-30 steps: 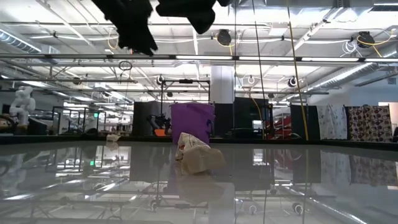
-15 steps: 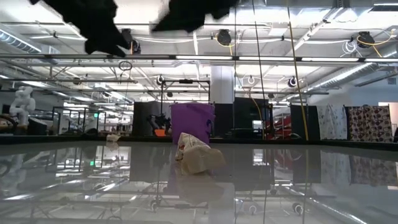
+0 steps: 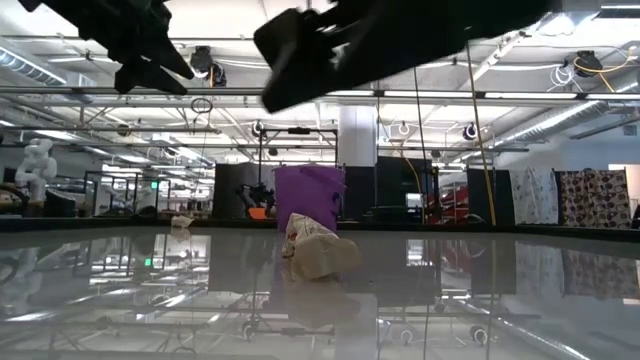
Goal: Sort candy by brand, put in halloween buckets
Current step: Put the white chocolate into the top purple bucket
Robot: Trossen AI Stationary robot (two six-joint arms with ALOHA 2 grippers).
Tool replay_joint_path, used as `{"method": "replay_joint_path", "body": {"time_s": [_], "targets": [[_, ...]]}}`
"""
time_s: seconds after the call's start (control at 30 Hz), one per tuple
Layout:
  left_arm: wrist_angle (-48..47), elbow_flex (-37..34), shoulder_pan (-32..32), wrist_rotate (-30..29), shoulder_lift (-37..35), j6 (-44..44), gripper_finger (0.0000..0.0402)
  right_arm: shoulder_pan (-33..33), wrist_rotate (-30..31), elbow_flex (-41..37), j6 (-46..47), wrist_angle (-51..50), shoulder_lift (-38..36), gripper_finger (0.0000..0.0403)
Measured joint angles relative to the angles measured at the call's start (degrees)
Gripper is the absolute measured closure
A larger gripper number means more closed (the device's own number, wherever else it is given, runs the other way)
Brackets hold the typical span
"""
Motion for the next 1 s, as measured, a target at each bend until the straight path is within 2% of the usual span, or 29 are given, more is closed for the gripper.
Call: {"method": "replay_joint_path", "body": {"time_s": [0.07, 0.17, 0.33, 0.8, 1.0], "targets": [[0.0, 0.0, 0.0, 0.0, 0.1, 0.2, 0.0198, 1.7, -0.9, 0.0, 0.2, -1.0, 0.1, 0.0156], [0.1, 0.0, 0.0, -0.2, 0.1, 1.7, 0.0198, 3.6, -0.5, 0.1, -6.3, 0.6, 1.6, 0.0156], [1.5, 0.0, 0.0, -0.7, 0.4, 4.3, 0.0198, 4.0, 7.3, 0.7, -8.7, 1.0, 4.4, 0.0162], [1.5, 0.0, 0.0, -0.3, 1.1, 5.0, 0.0198, 4.2, 7.1, 0.8, -7.8, 0.6, 7.7, 0.0221], [1.5, 0.0, 0.0, -0.1, 1.1, 5.0, 0.0198, 4.1, 7.2, 0.9, -5.6, 0.6, 7.6, 0.0263]]}}
